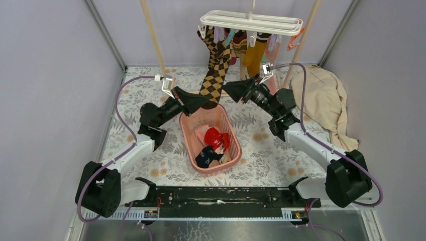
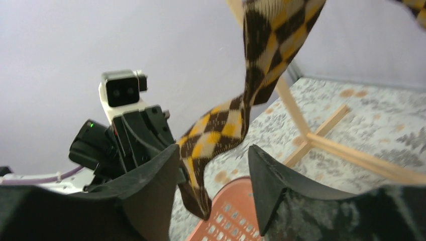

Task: Remove the socks clipped to the hanger
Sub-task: Remove the sock from the hanger.

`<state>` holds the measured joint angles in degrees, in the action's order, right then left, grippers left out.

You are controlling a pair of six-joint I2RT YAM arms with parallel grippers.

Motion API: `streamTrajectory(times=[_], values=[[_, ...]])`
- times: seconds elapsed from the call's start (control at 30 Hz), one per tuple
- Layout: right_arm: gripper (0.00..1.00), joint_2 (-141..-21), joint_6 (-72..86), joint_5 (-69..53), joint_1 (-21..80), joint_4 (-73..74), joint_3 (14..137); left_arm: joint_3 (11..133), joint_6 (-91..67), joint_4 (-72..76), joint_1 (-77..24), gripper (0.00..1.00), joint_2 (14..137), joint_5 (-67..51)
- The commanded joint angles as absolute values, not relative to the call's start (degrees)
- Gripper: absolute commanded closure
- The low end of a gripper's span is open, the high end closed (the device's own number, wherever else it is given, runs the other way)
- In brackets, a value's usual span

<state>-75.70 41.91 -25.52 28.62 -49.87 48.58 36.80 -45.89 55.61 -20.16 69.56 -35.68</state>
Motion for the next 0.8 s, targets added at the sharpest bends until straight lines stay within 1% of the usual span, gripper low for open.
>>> streamTrajectory(times=[0.0, 0.13, 0.23, 0.53, 0.77], values=[[0.36, -74.69, 35.87, -18.41, 29.00, -50.83, 53.69, 38.74, -42.64, 49.04, -19.86, 0.98, 67.83, -34.73], [0.25, -77.79, 35.28, -15.06, 29.00, -55.35, 56.74, 39.40, -42.94, 47.48, -19.86, 0.98, 67.68, -35.01], [0.23, -81.13, 35.26, -13.24, 28.77, -58.41, 59.31, 39.55, -43.19, 46.45, -19.86, 0.98, 67.46, -35.47], [0.27, -89.37, 38.09, -7.83, 26.58, -66.02, 64.15, 40.37, -43.95, 43.89, -19.86, 0.99, 64.87, -36.47], [0.33, -97.87, 47.56, -9.67, 22.15, -77.64, 68.70, 40.59, -43.77, 42.55, -19.95, 1.00, 63.26, -36.17]])
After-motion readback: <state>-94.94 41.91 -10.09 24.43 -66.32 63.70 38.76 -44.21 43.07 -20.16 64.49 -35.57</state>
